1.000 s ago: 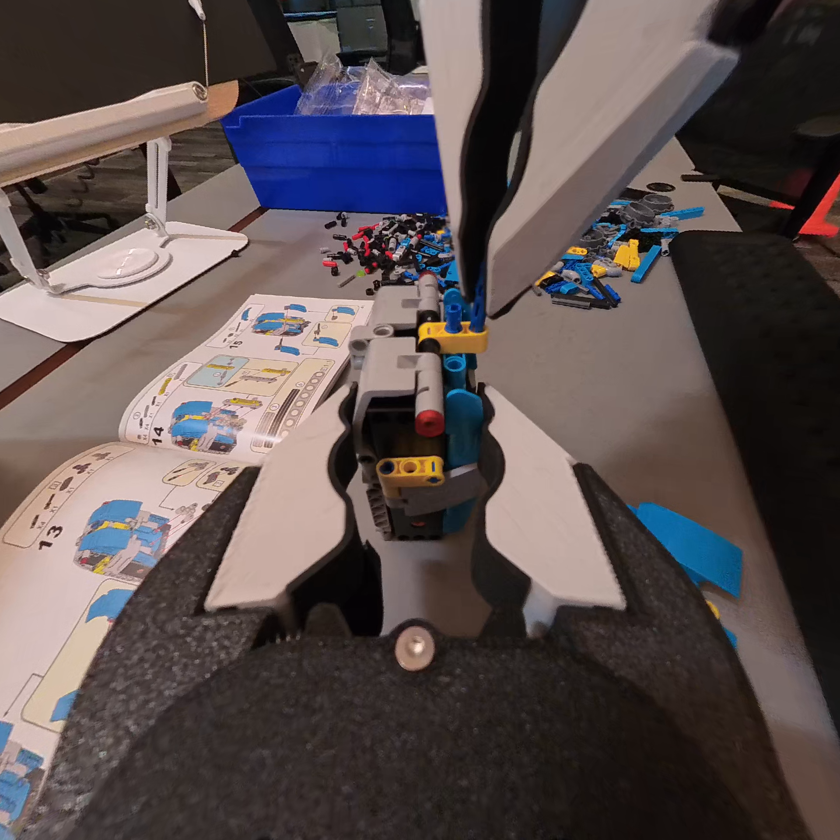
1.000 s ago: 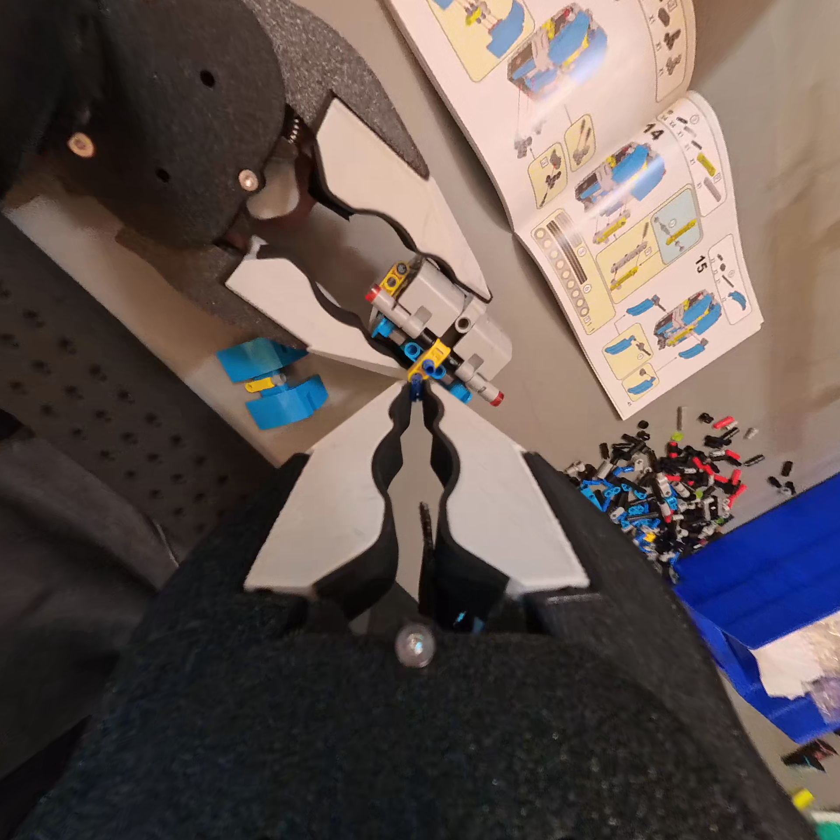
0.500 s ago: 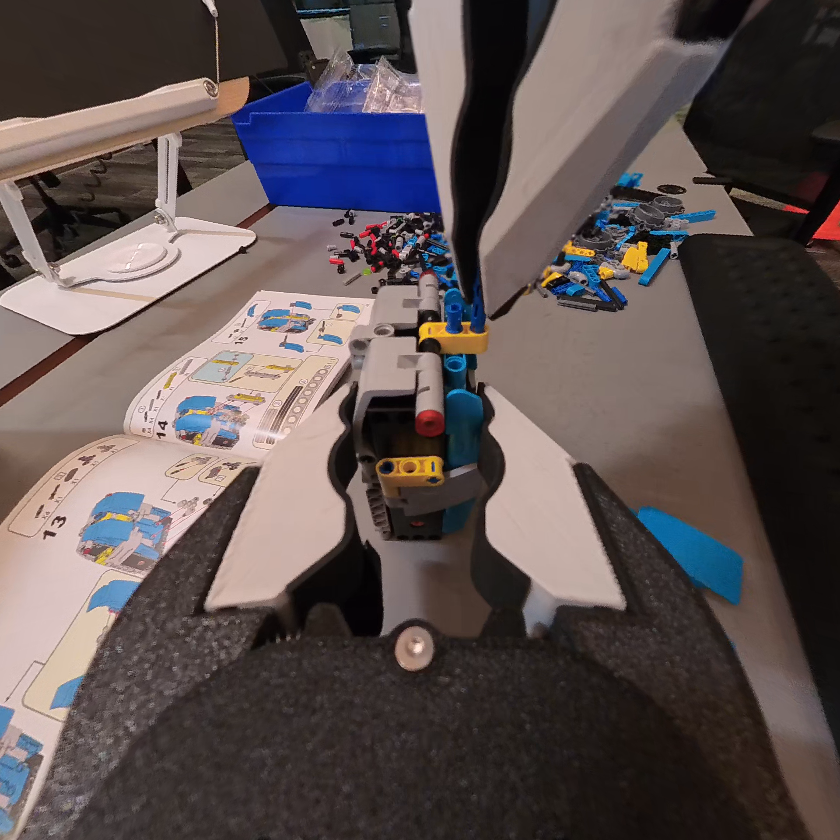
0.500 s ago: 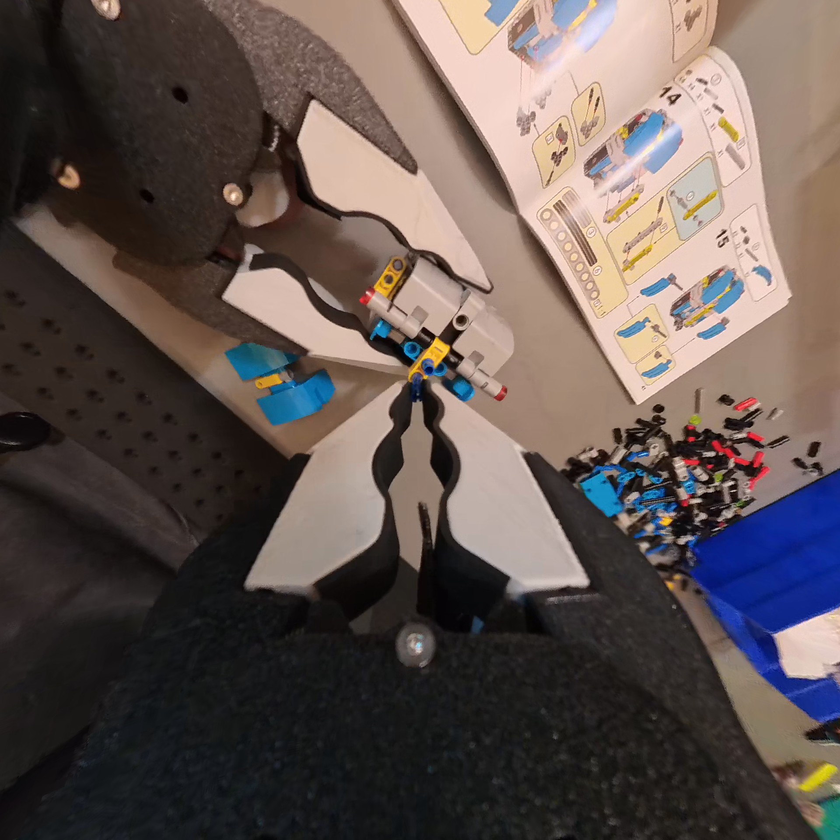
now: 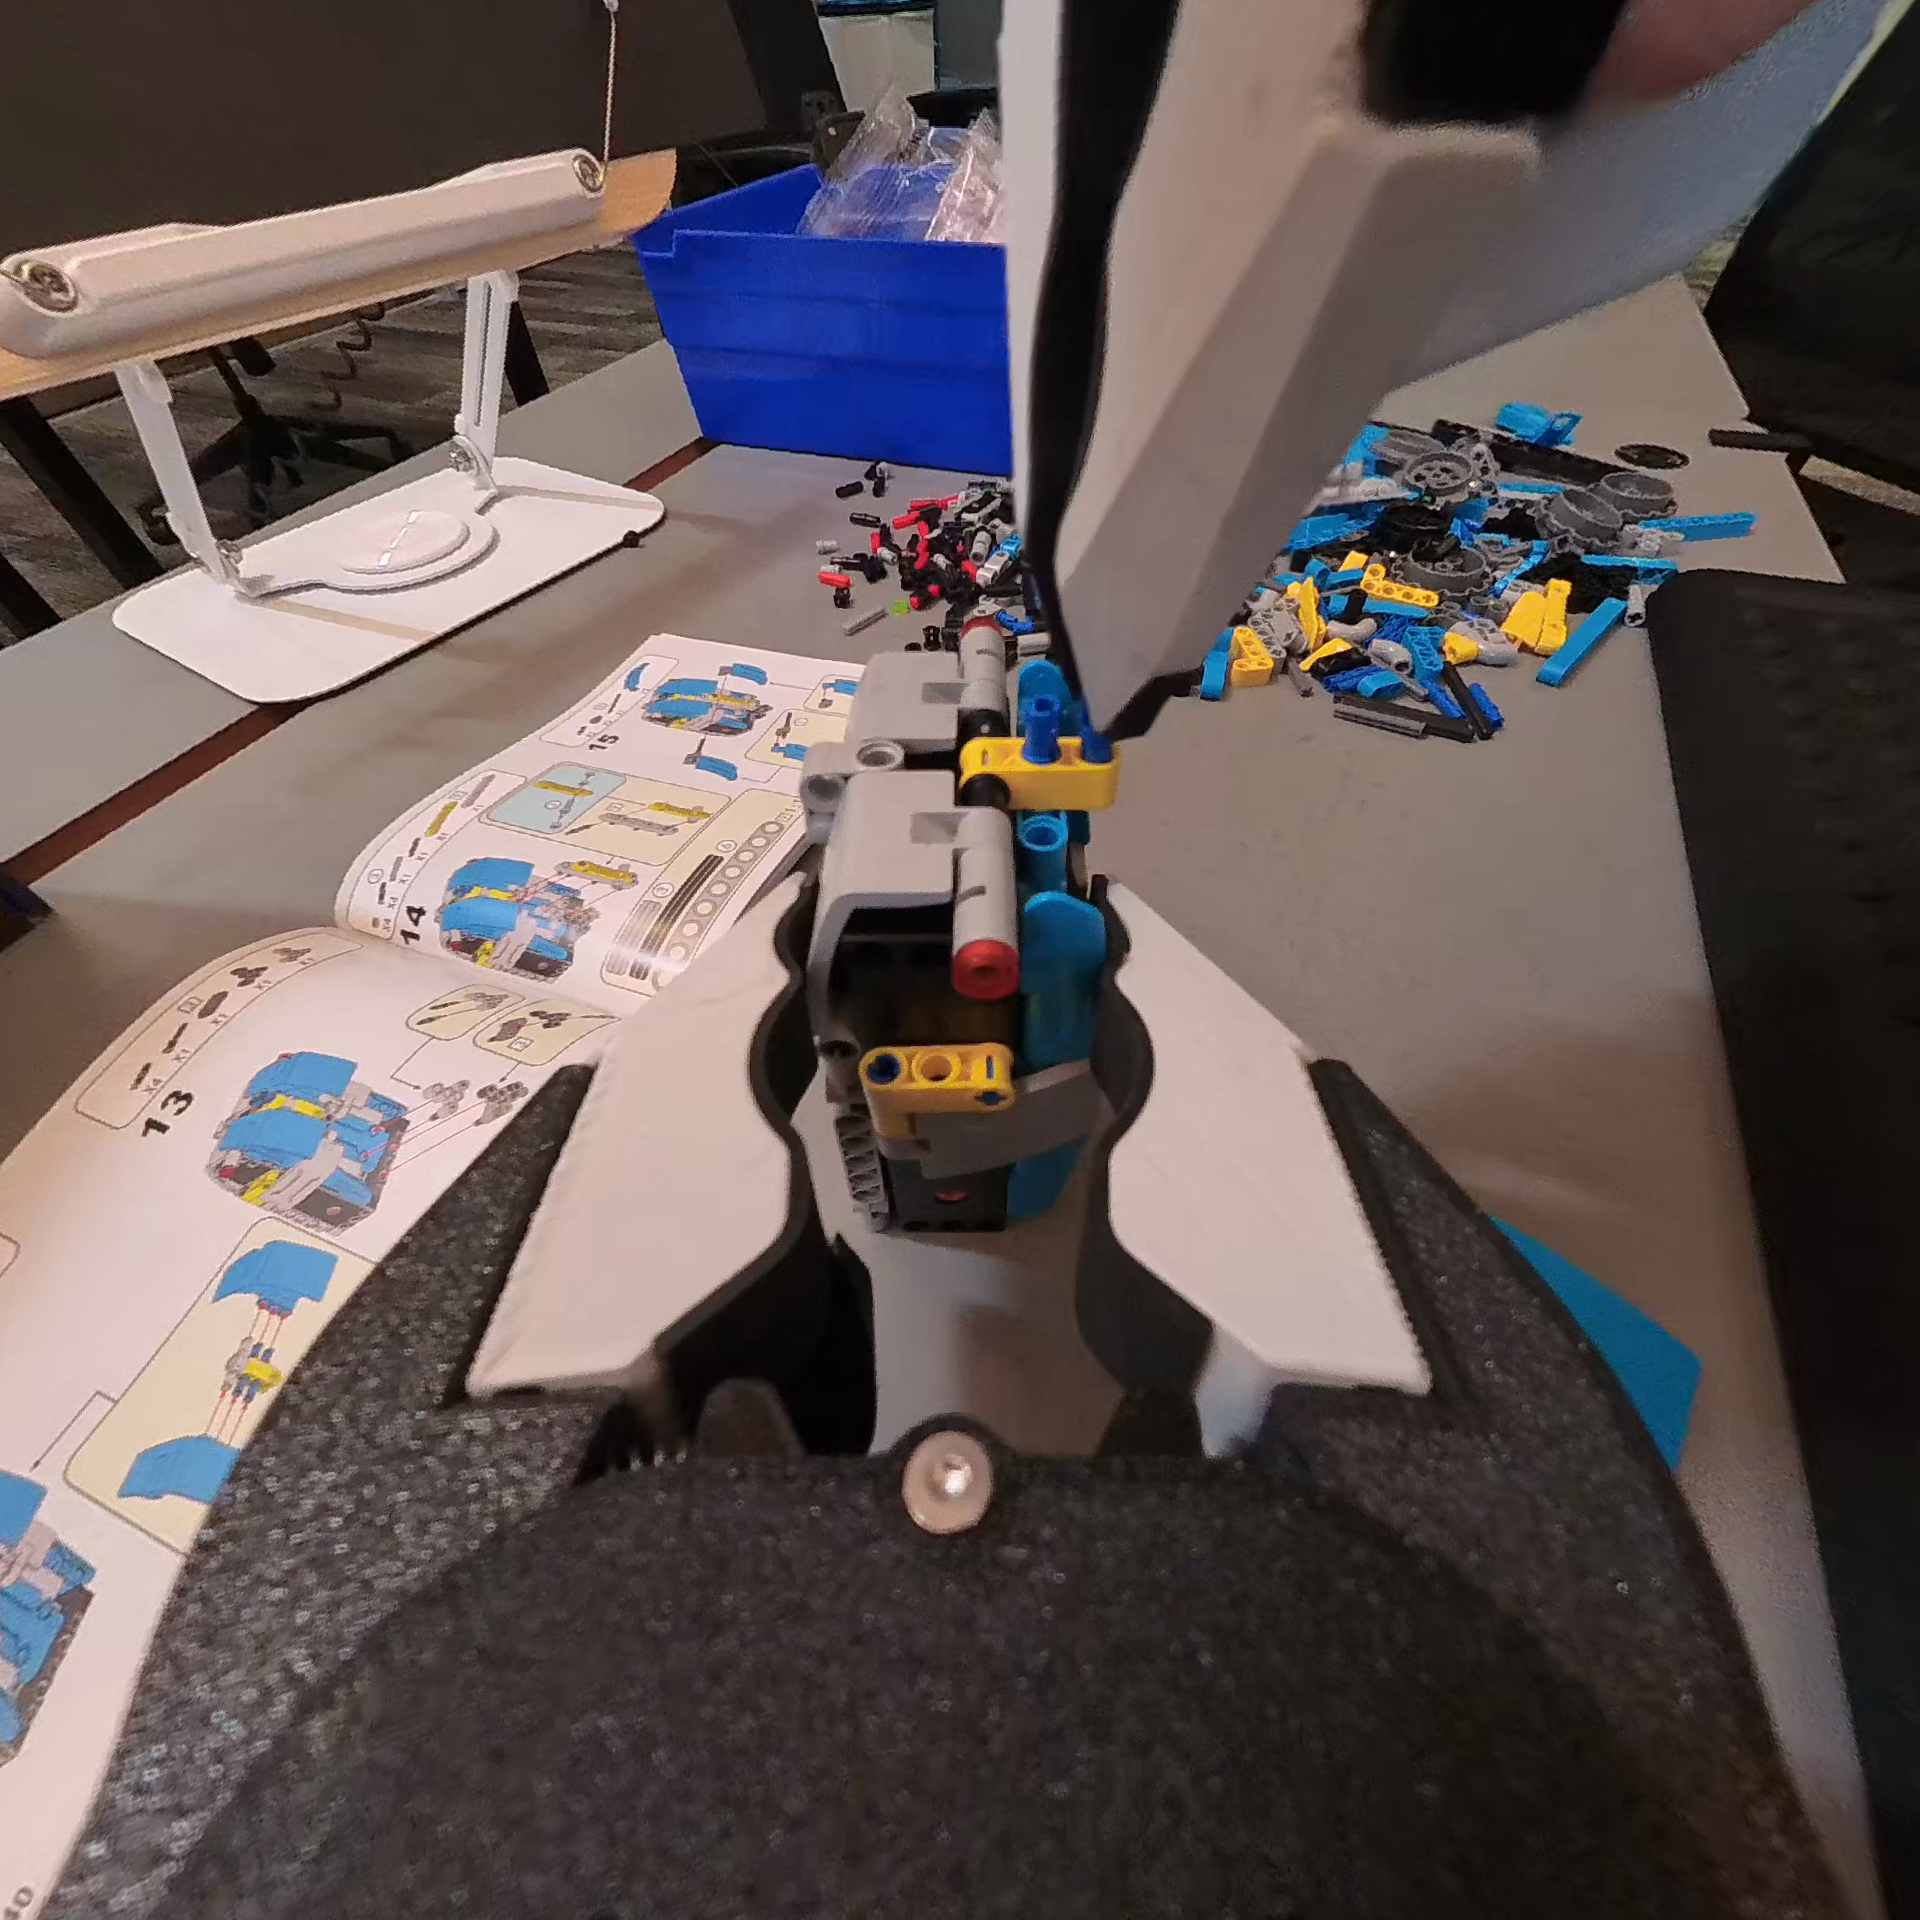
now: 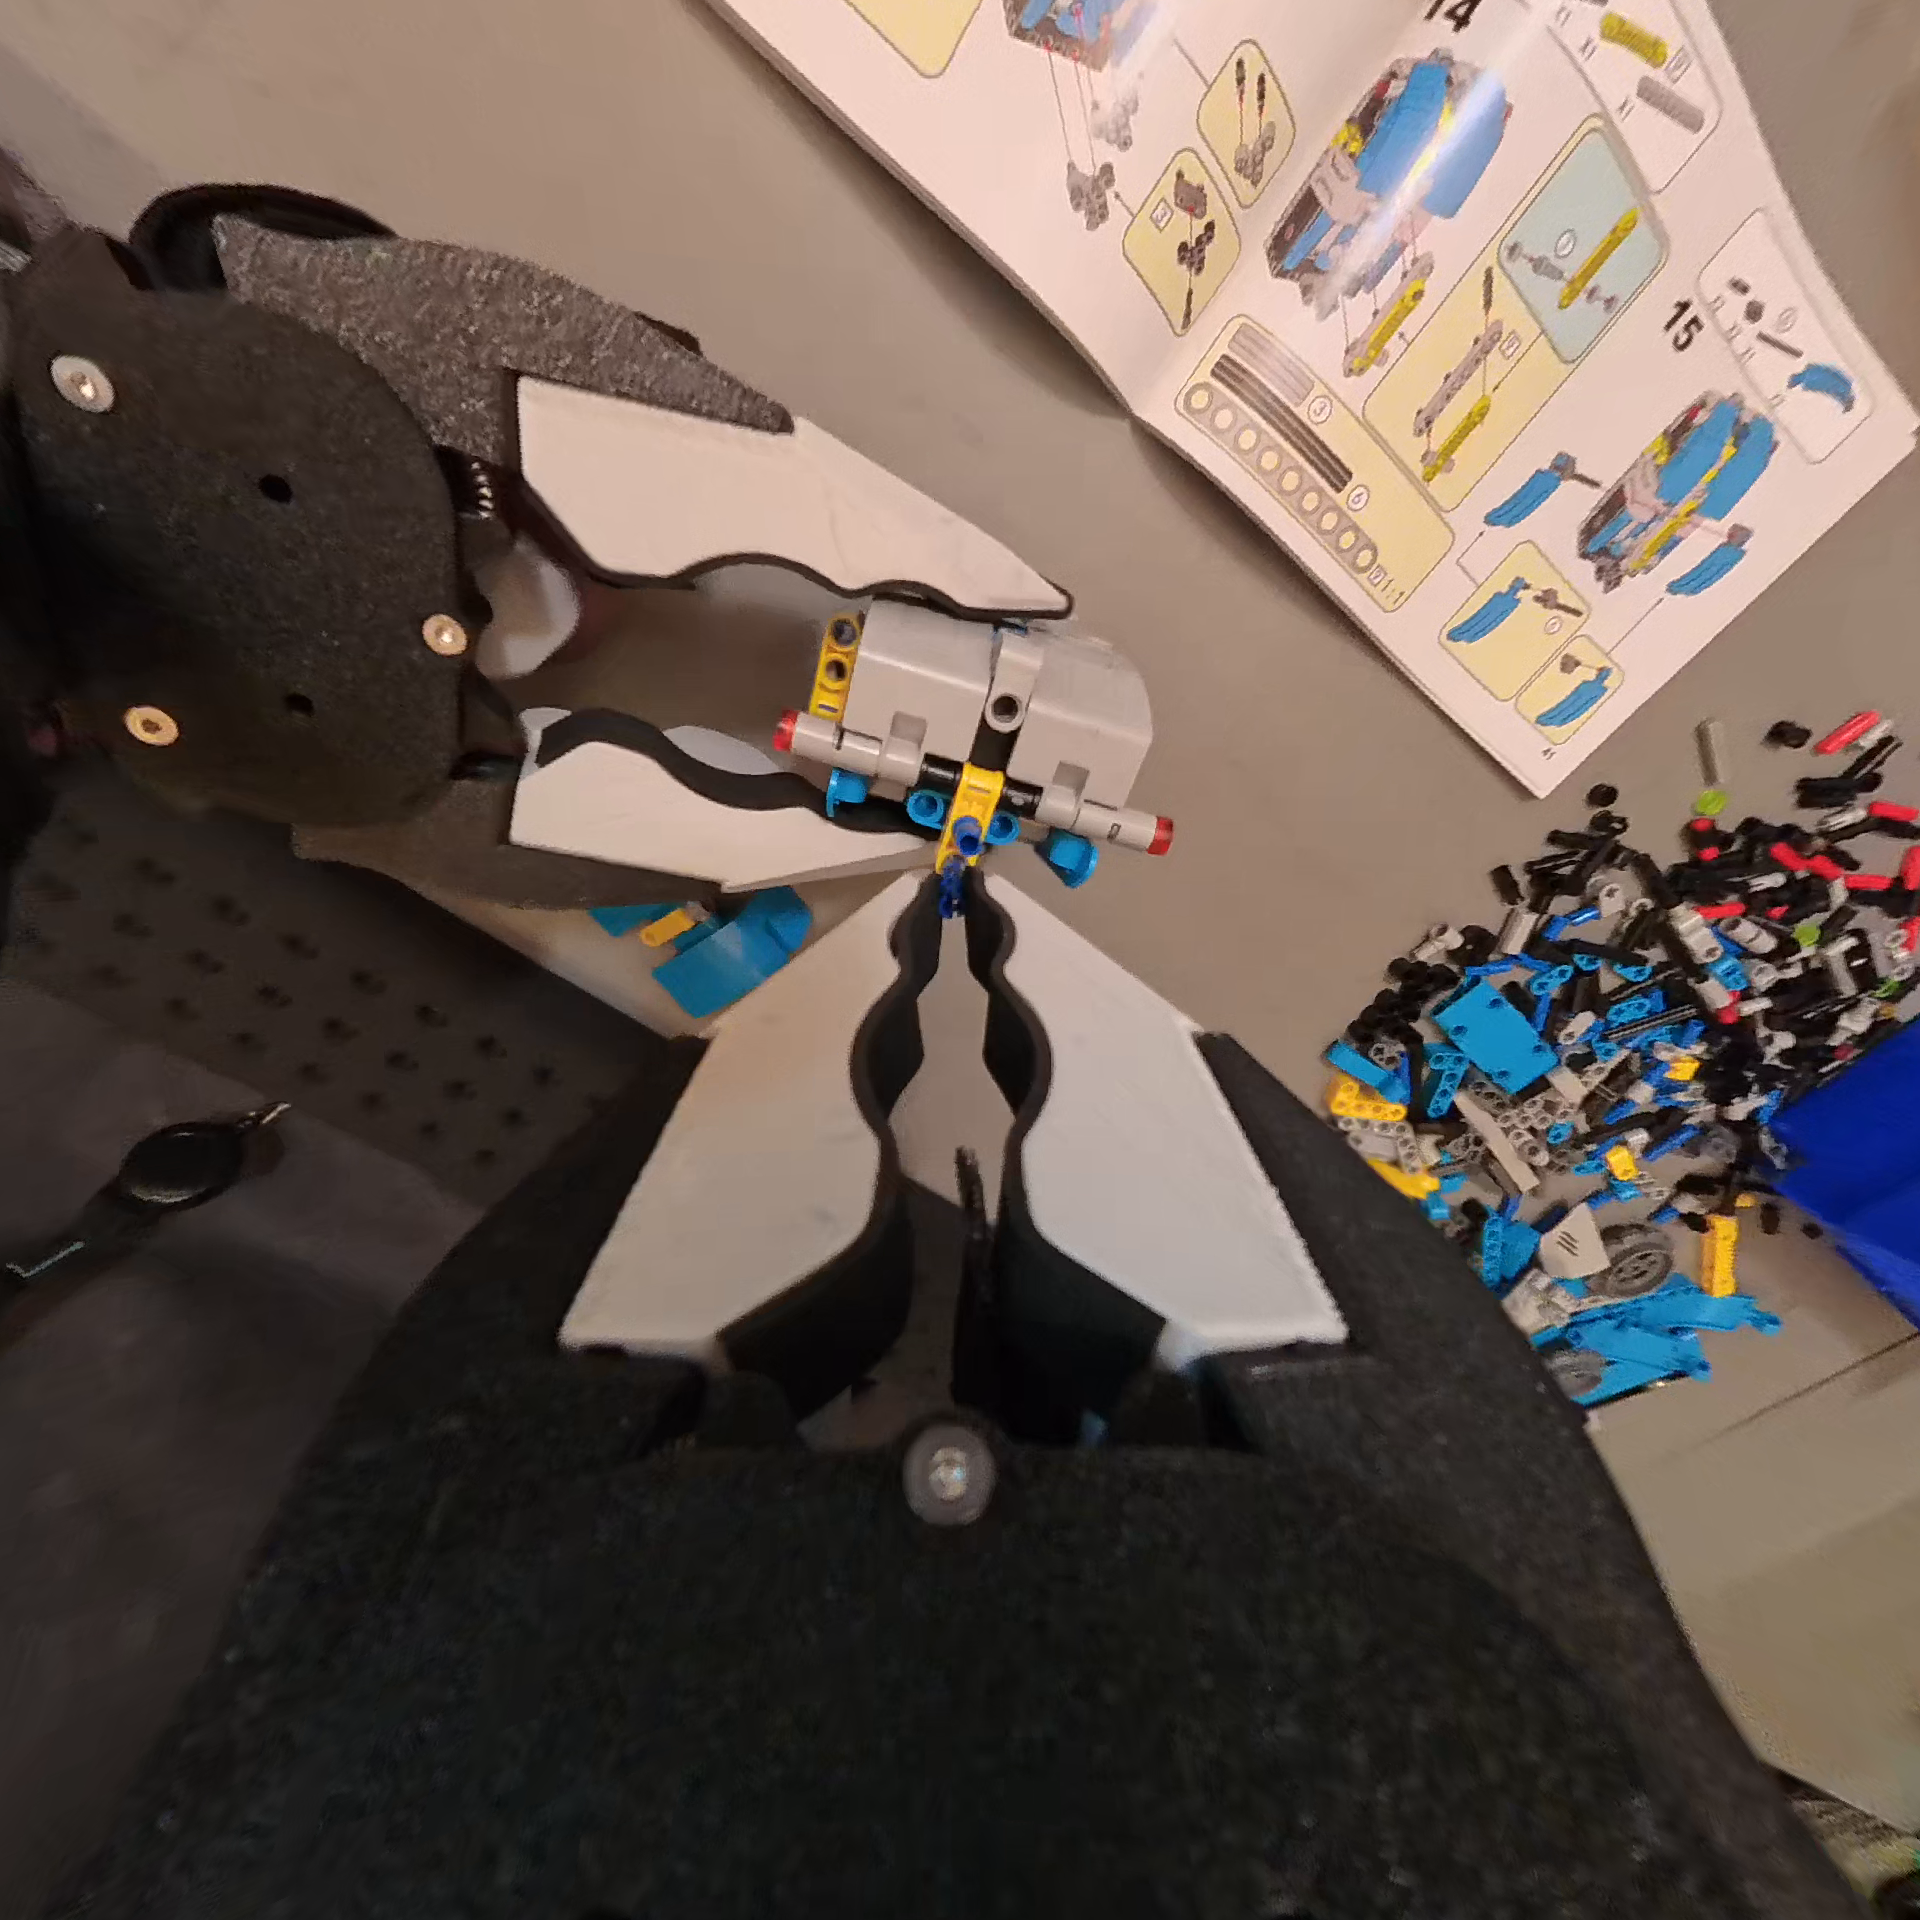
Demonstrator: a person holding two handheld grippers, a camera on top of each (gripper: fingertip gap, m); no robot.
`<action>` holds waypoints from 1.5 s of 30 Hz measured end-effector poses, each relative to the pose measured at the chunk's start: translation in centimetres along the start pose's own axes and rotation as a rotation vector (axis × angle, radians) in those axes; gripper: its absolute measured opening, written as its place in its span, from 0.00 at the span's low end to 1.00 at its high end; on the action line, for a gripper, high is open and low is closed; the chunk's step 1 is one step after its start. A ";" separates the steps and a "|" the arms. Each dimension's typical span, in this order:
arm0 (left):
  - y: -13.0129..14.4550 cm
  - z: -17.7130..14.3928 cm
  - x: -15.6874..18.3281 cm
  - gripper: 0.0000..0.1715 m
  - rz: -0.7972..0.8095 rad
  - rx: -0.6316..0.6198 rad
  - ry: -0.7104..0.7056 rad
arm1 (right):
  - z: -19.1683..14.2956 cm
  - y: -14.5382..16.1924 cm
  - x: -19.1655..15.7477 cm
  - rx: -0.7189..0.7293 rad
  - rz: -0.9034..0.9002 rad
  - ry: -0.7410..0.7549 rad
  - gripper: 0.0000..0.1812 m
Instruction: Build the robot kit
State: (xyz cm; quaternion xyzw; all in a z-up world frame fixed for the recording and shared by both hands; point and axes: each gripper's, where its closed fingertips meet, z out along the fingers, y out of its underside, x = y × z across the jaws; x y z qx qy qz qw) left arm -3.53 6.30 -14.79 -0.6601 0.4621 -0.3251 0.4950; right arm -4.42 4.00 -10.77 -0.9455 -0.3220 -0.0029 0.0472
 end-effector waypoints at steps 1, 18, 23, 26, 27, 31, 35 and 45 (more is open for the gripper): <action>0.0 0.0 0.1 0.29 0.006 0.000 0.004 | 0.6 0.3 0.0 -0.030 0.000 -0.006 0.02; 0.0 0.1 -0.1 0.30 0.023 0.009 0.055 | -2.9 -0.8 0.9 0.461 -0.271 0.209 0.11; 0.0 0.1 -0.1 0.30 0.029 0.011 0.066 | -1.8 -0.7 0.4 0.776 -0.145 0.118 0.08; 0.0 0.1 -0.1 0.30 0.025 0.012 0.067 | -1.2 -0.7 0.0 0.852 -0.106 0.081 0.07; 0.0 0.1 -0.1 0.30 0.024 0.012 0.068 | -0.8 -0.6 0.2 0.847 -0.103 0.087 0.06; 0.0 0.1 -0.1 0.30 0.022 0.012 0.066 | -0.7 -1.0 0.2 0.898 -0.105 0.068 0.03; 0.0 0.1 -0.1 0.30 0.027 0.011 0.060 | 0.1 -0.7 0.1 0.845 -0.085 0.015 0.03; 0.0 0.0 0.0 0.30 0.022 0.012 0.108 | -0.4 -0.8 -0.1 0.925 0.000 -0.099 0.04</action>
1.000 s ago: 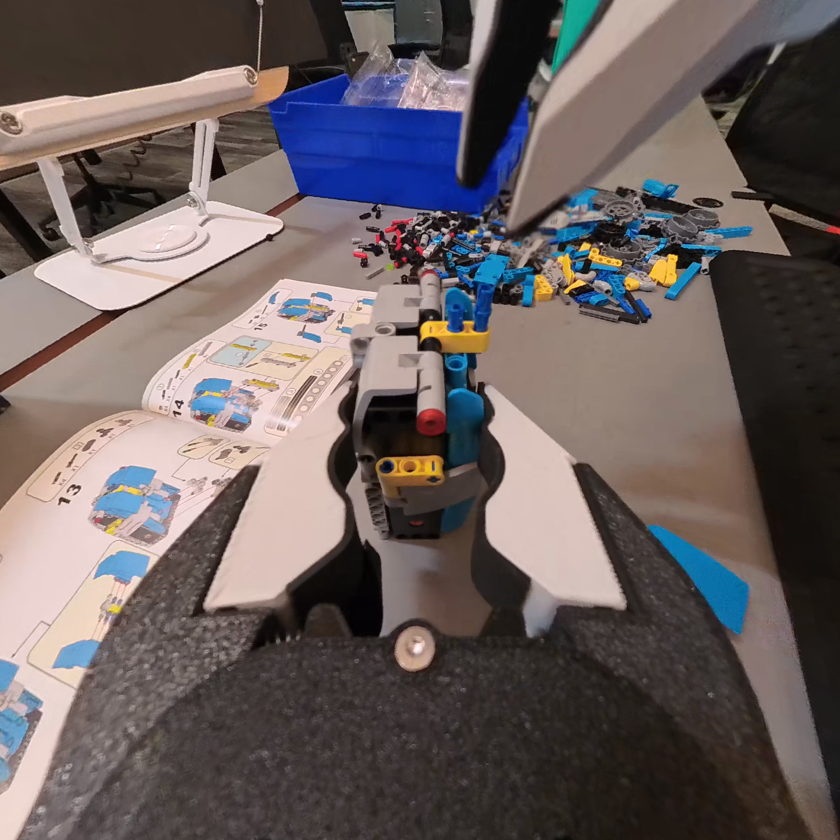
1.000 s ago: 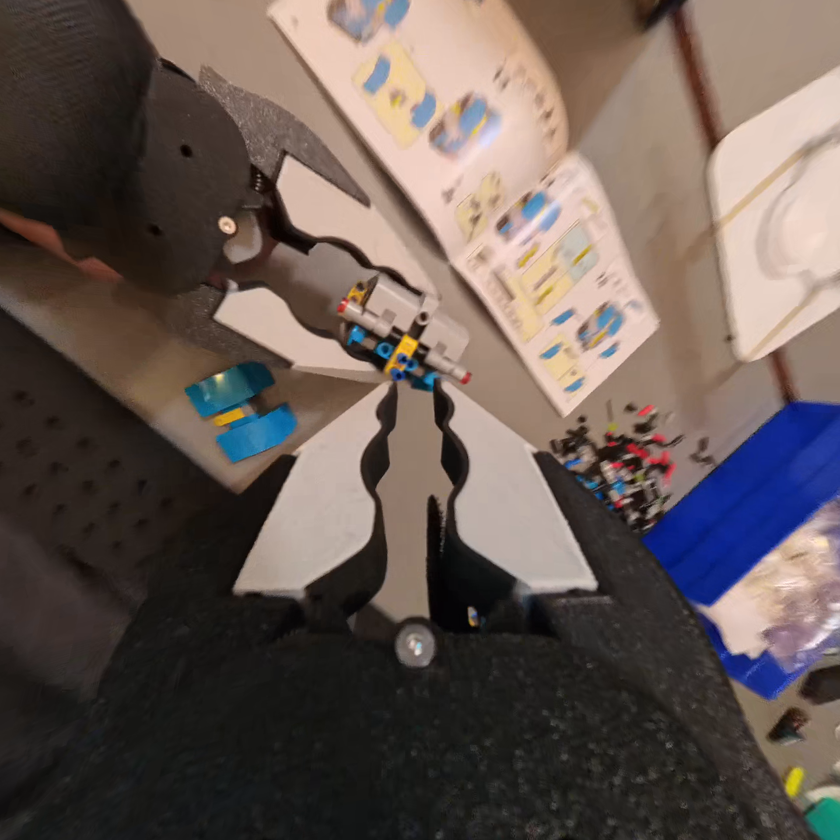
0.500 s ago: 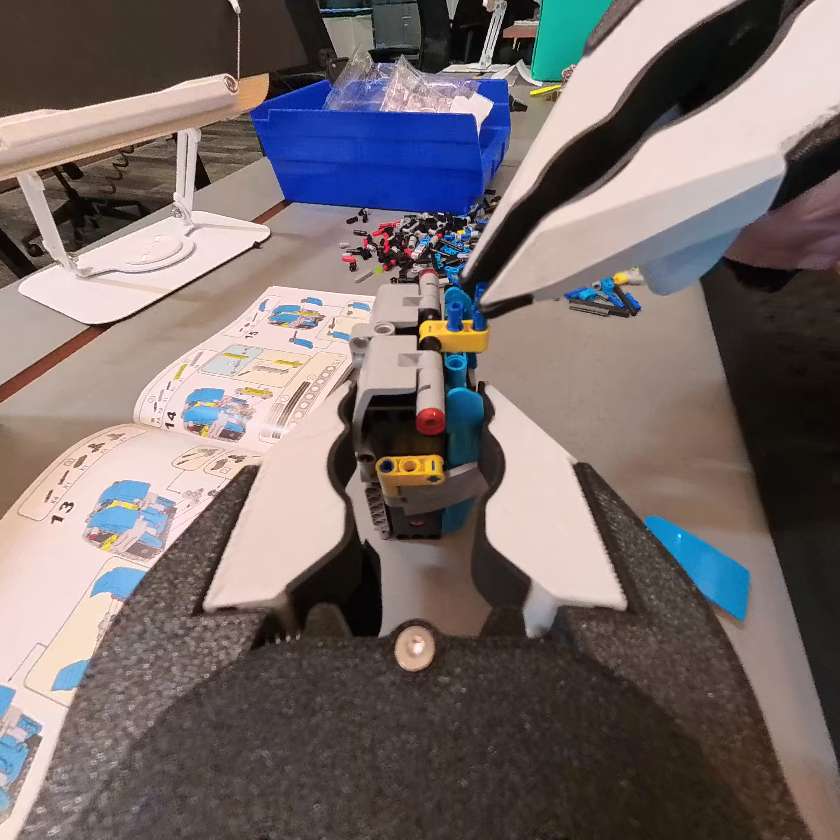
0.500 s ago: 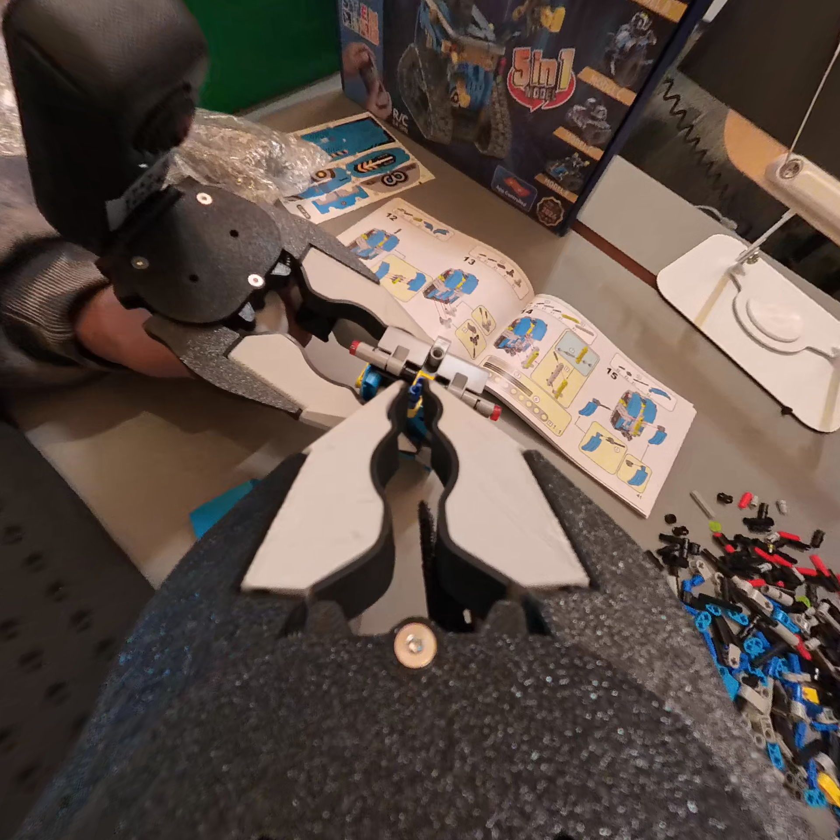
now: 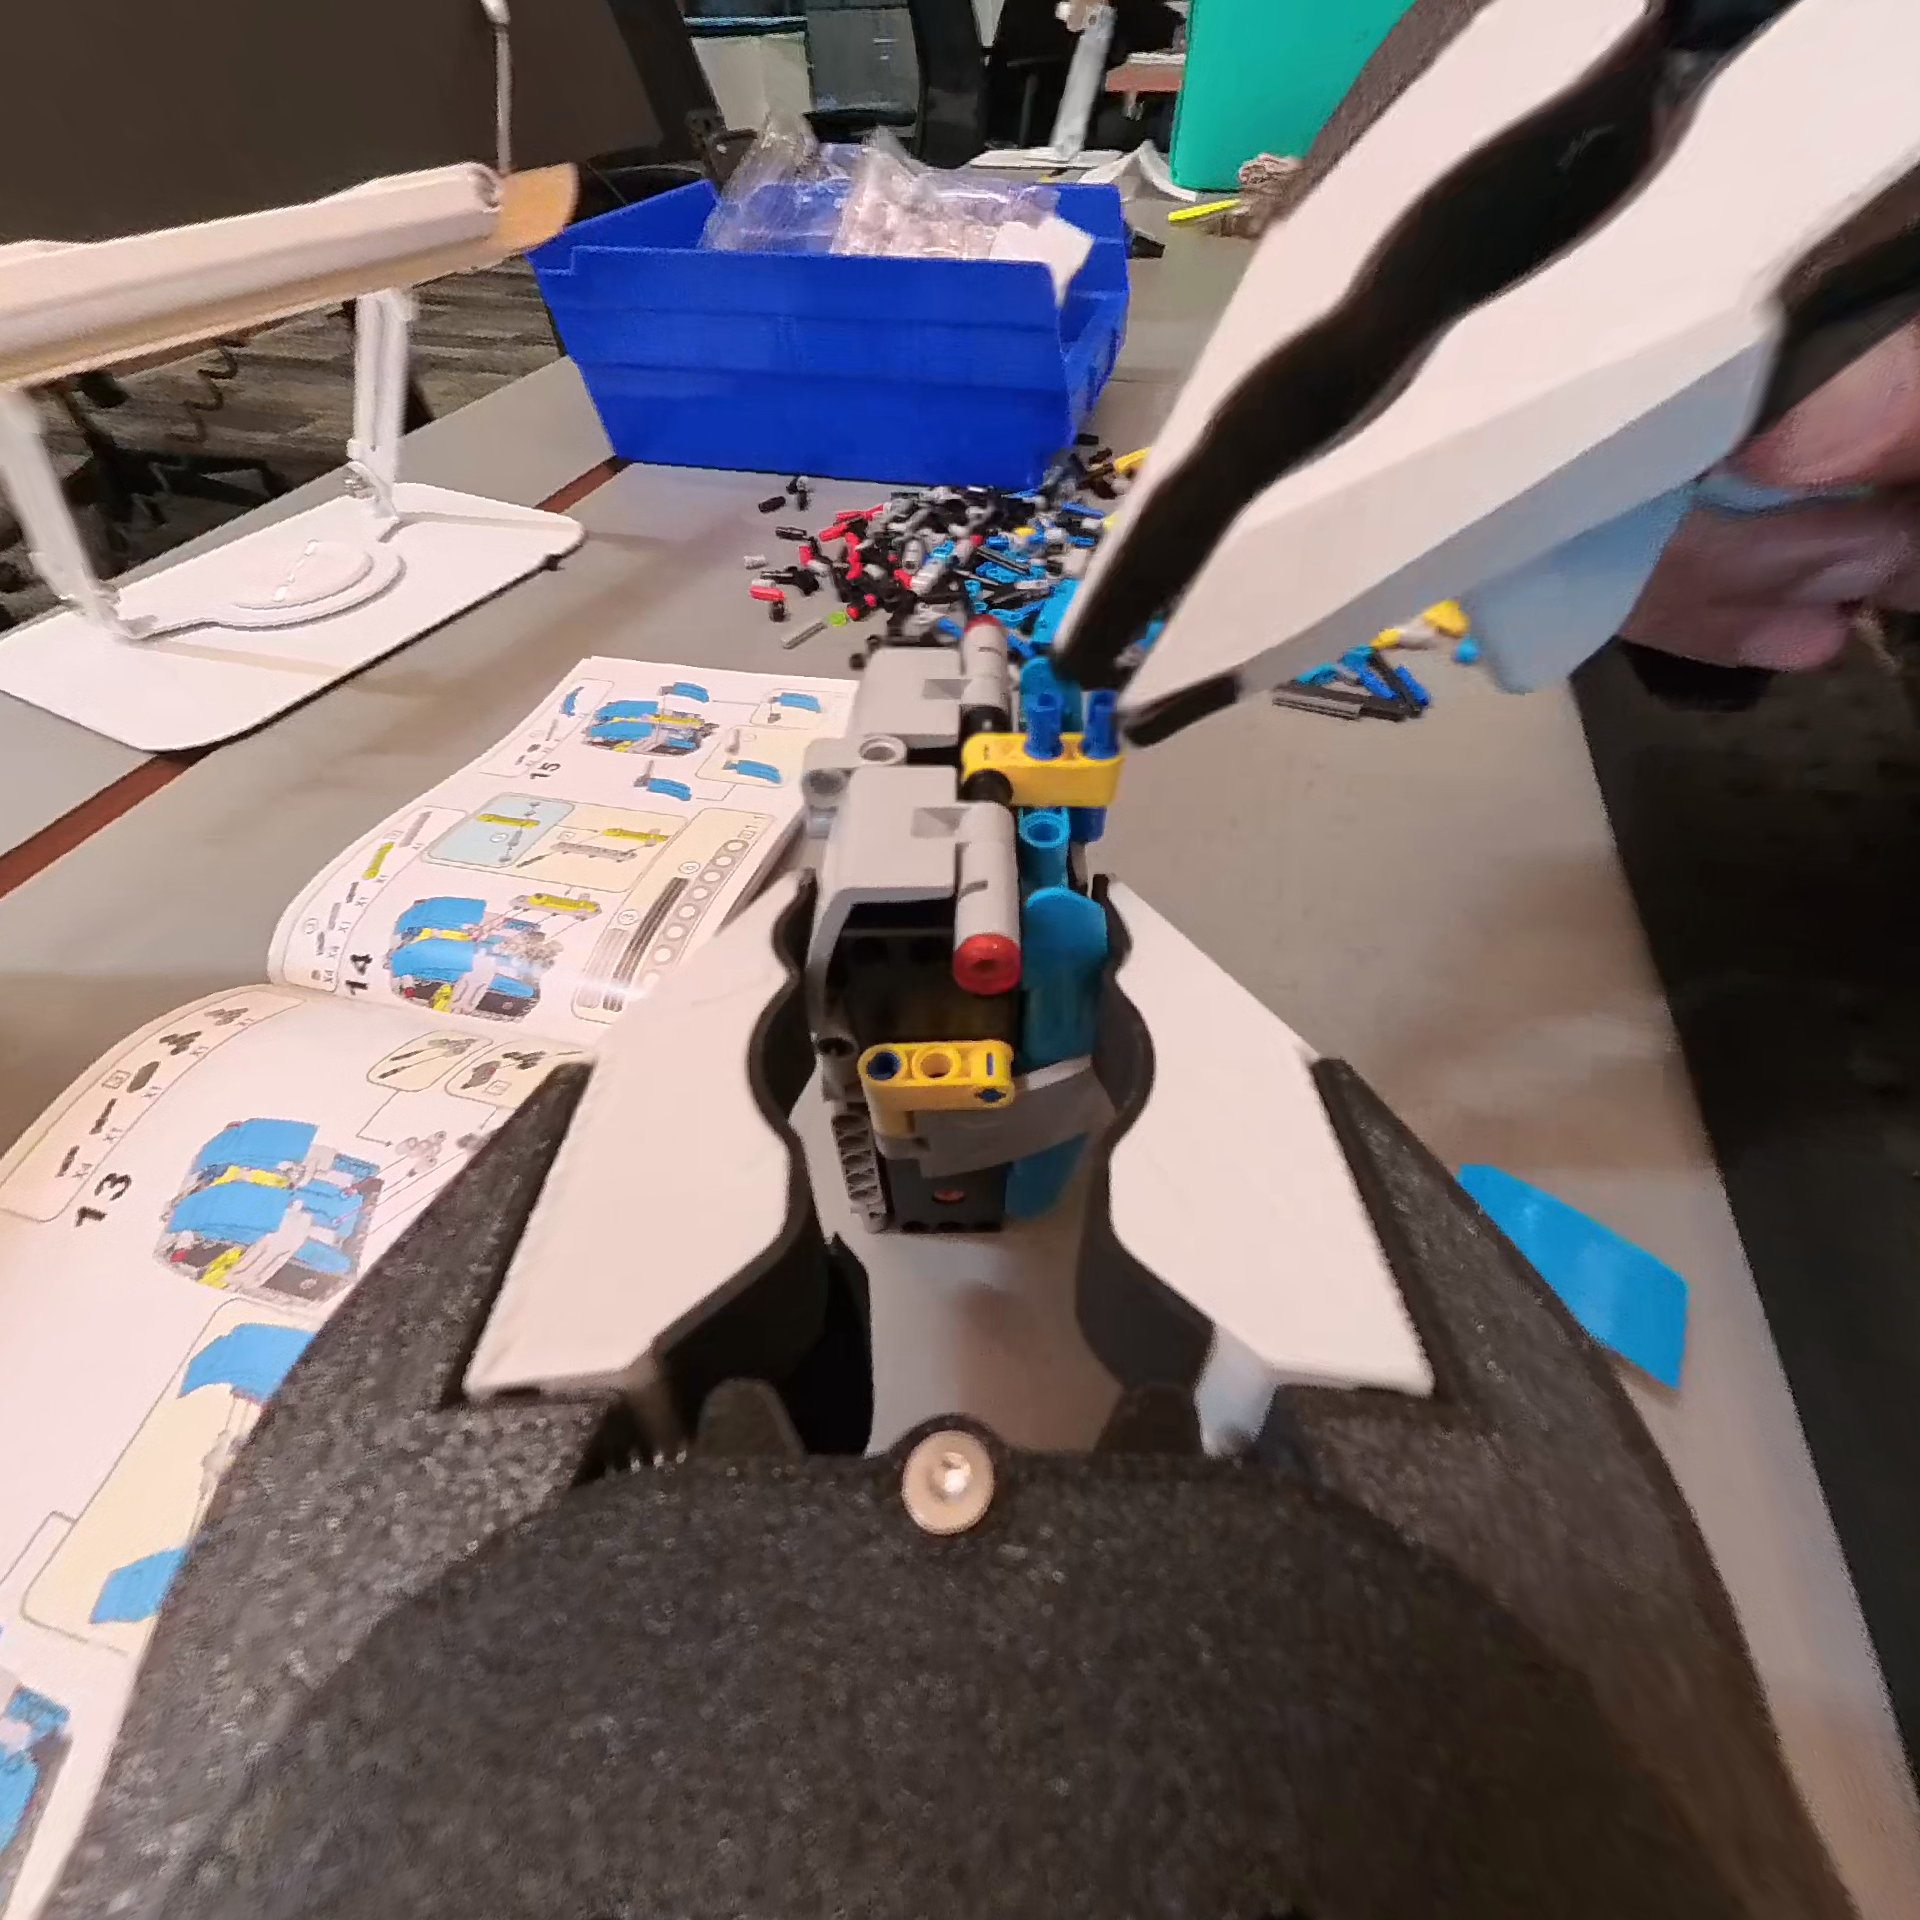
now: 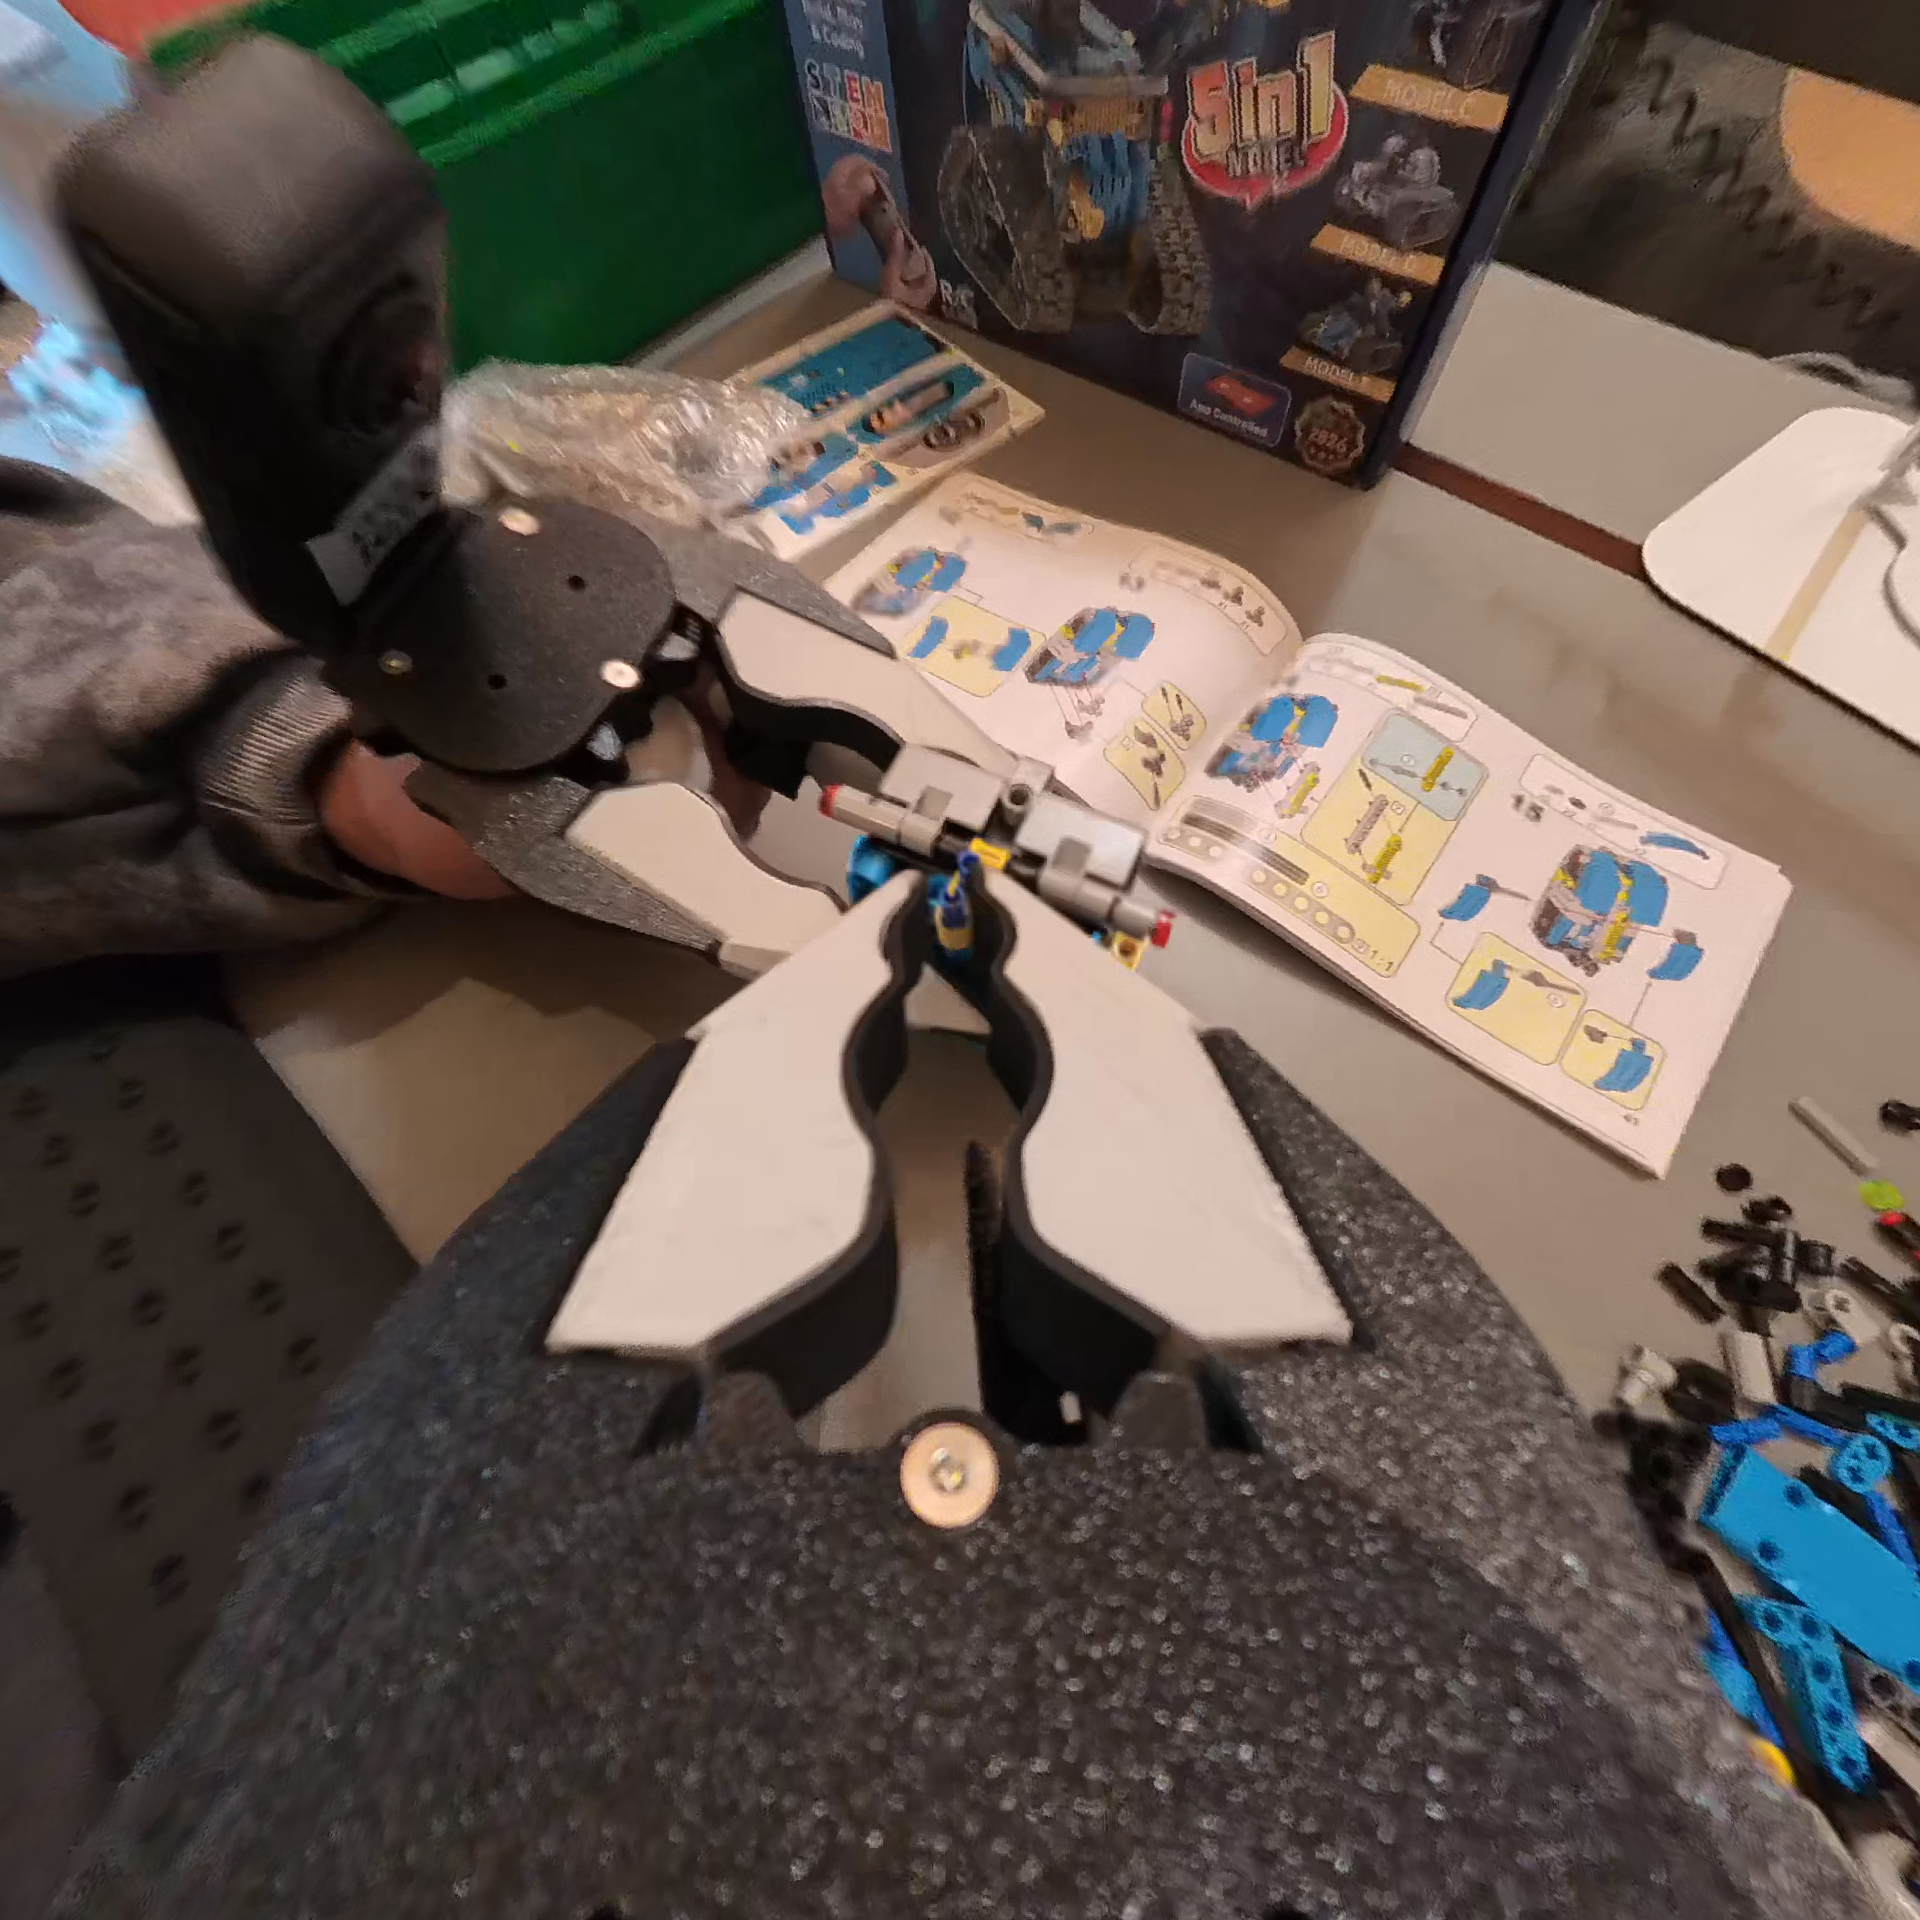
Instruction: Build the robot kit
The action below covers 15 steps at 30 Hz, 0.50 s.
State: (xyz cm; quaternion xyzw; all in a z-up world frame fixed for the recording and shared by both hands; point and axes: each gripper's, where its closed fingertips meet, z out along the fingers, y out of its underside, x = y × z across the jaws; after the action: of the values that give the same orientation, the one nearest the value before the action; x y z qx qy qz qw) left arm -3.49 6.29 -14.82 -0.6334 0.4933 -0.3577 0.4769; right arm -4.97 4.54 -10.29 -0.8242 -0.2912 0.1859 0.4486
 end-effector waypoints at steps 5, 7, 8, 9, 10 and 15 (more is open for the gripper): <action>0.1 -0.7 0.0 0.30 -0.078 0.000 0.219 | -1.5 -0.1 -0.1 0.113 -0.059 -0.028 0.17; 0.0 -0.9 -0.4 0.30 -0.116 0.003 0.267 | -1.2 1.8 -0.5 0.099 -0.152 -0.036 0.19; 0.0 -1.0 -0.4 0.30 -0.116 0.002 0.288 | -1.0 3.1 -1.2 0.079 -0.203 -0.063 0.19; 0.1 -1.1 -0.4 0.30 -0.094 0.001 0.294 | -0.8 4.5 -2.4 0.040 -0.228 -0.118 0.17; 0.2 -1.2 -0.2 0.30 -0.057 -0.002 0.299 | -0.8 6.2 -3.7 -0.028 -0.218 -0.193 0.13; 0.5 -1.5 0.9 0.30 0.097 -0.001 0.275 | -1.0 11.9 -8.8 -0.342 -0.121 -0.526 0.29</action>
State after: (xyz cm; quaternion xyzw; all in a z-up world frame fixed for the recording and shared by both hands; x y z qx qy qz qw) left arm -4.78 4.98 -14.90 -0.5543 0.5842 -0.4173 0.4211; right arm -7.33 -6.86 -19.41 -0.7926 -0.4728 0.3138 0.2233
